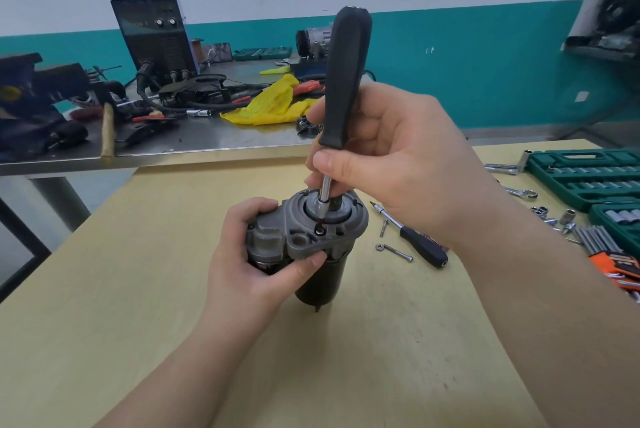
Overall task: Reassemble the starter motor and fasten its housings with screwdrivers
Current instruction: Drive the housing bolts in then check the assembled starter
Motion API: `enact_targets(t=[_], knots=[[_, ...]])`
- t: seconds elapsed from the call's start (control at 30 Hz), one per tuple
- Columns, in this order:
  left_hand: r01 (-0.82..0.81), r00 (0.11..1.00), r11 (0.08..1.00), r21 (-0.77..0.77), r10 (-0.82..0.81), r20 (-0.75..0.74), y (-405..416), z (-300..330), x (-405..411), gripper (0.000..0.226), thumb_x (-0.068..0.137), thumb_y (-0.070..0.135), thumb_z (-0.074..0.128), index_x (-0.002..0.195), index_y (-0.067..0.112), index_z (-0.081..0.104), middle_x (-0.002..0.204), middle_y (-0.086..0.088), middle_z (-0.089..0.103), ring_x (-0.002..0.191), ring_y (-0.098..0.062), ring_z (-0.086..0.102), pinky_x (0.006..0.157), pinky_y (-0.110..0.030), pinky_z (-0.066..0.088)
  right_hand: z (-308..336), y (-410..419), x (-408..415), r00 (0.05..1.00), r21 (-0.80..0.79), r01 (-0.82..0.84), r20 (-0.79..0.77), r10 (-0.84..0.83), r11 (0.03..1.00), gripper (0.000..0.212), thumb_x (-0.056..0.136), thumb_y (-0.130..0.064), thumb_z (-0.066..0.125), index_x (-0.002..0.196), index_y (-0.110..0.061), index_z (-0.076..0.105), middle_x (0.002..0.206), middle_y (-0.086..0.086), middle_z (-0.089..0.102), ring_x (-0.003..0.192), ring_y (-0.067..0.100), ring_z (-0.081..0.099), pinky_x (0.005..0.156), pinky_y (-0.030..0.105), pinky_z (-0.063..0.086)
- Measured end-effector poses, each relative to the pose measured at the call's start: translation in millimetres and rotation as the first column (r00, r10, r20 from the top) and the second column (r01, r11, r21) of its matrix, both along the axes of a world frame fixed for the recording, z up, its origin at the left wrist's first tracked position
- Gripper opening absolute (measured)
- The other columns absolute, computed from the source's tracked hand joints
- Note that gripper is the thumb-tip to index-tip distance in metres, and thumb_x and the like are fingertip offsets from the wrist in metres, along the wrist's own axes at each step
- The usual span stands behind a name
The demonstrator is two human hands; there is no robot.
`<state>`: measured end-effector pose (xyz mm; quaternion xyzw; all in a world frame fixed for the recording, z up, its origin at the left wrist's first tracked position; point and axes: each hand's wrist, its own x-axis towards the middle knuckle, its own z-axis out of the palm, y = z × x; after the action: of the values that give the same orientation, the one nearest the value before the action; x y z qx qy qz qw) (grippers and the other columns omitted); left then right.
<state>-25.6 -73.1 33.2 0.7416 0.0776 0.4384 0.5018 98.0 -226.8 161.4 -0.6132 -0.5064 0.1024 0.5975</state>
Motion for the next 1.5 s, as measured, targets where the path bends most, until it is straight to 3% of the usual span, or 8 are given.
enact_targets(t=[0.57, 0.77, 0.93, 1.0, 1.1, 1.2, 1.37, 1.5], knots=[[-0.003, 1.000, 1.000, -0.010, 0.003, -0.010, 2, -2, 0, 0.068, 0.060, 0.041, 0.094, 0.116, 0.051, 0.058, 0.114, 0.019, 0.074, 0.100, -0.005, 0.075, 0.082, -0.012, 0.055, -4, 1, -1, 1.000, -0.020, 0.000, 0.007, 0.000, 1.000, 0.034, 0.097, 0.005, 0.070, 0.113, -0.025, 0.064, 0.091, 0.007, 0.079, 0.085, 0.022, 0.081, 0.077, 0.044, 0.068], [-0.002, 1.000, 1.000, 0.002, 0.002, -0.003, 1, -1, 0, 0.067, 0.062, 0.041, 0.093, 0.117, 0.051, 0.058, 0.115, 0.021, 0.073, 0.100, -0.004, 0.074, 0.082, -0.013, 0.056, -11, 5, -6, 0.996, 0.035, 0.085, 0.014, -0.086, 0.996, 0.039, 0.089, -0.015, 0.084, 0.121, -0.028, 0.065, 0.092, -0.008, 0.081, 0.085, 0.013, 0.080, 0.068, 0.022, 0.060], [0.003, 1.000, 1.000, -0.004, -0.003, 0.000, 1, -1, 0, 0.067, 0.061, 0.041, 0.093, 0.117, 0.051, 0.058, 0.114, 0.020, 0.073, 0.101, -0.006, 0.075, 0.083, -0.013, 0.056, -14, 5, -5, 0.997, 0.022, 0.083, 0.003, -0.083, 0.996, 0.033, 0.090, -0.022, 0.081, 0.120, -0.029, 0.070, 0.094, -0.009, 0.083, 0.093, 0.014, 0.080, 0.092, 0.045, 0.063], [0.001, 1.000, 1.000, -0.003, -0.001, 0.000, 1, -1, 0, 0.067, 0.061, 0.042, 0.093, 0.117, 0.052, 0.058, 0.114, 0.019, 0.074, 0.101, -0.005, 0.075, 0.082, -0.012, 0.055, -12, 4, -3, 0.997, -0.015, 0.063, 0.036, -0.063, 0.998, 0.027, 0.095, -0.020, 0.074, 0.119, -0.029, 0.069, 0.094, -0.011, 0.082, 0.097, 0.009, 0.079, 0.095, 0.039, 0.062], [-0.003, 1.000, 1.000, -0.004, 0.003, -0.001, 1, -1, 0, 0.066, 0.061, 0.042, 0.093, 0.116, 0.053, 0.058, 0.112, 0.021, 0.074, 0.098, -0.003, 0.075, 0.080, -0.010, 0.055, -7, -1, 0, 0.997, -0.097, 0.044, 0.065, -0.038, 0.994, 0.029, 0.100, -0.012, 0.068, 0.124, -0.028, 0.067, 0.095, -0.016, 0.081, 0.100, 0.004, 0.077, 0.090, 0.024, 0.061], [-0.005, 1.000, 1.000, -0.006, 0.005, -0.004, 0, -1, 0, 0.066, 0.060, 0.043, 0.093, 0.115, 0.054, 0.058, 0.112, 0.021, 0.074, 0.098, -0.003, 0.075, 0.080, -0.011, 0.055, -5, -1, 2, 0.997, -0.111, 0.057, 0.058, -0.051, 0.992, 0.027, 0.098, -0.012, 0.073, 0.118, -0.030, 0.068, 0.095, -0.014, 0.082, 0.097, 0.007, 0.078, 0.090, 0.030, 0.061], [-0.006, 1.000, 1.000, -0.008, 0.006, -0.003, 0, -1, 1, 0.066, 0.060, 0.042, 0.092, 0.116, 0.053, 0.058, 0.113, 0.019, 0.075, 0.098, -0.004, 0.075, 0.083, -0.013, 0.056, -9, 3, 1, 0.994, -0.020, 0.105, 0.009, -0.105, 0.994, 0.030, 0.093, -0.019, 0.082, 0.114, -0.030, 0.065, 0.087, -0.005, 0.080, 0.067, 0.007, 0.072, 0.063, 0.019, 0.056], [-0.007, 1.000, 1.000, -0.004, 0.007, -0.006, 1, -2, 0, 0.067, 0.061, 0.041, 0.093, 0.117, 0.052, 0.058, 0.112, 0.020, 0.074, 0.097, -0.003, 0.075, 0.081, -0.012, 0.056, -6, 4, 1, 0.992, 0.045, 0.093, -0.085, -0.089, 0.995, 0.017, 0.100, -0.030, 0.064, 0.113, -0.021, 0.072, 0.095, 0.003, 0.079, 0.067, 0.014, 0.068, 0.053, 0.012, 0.046]])
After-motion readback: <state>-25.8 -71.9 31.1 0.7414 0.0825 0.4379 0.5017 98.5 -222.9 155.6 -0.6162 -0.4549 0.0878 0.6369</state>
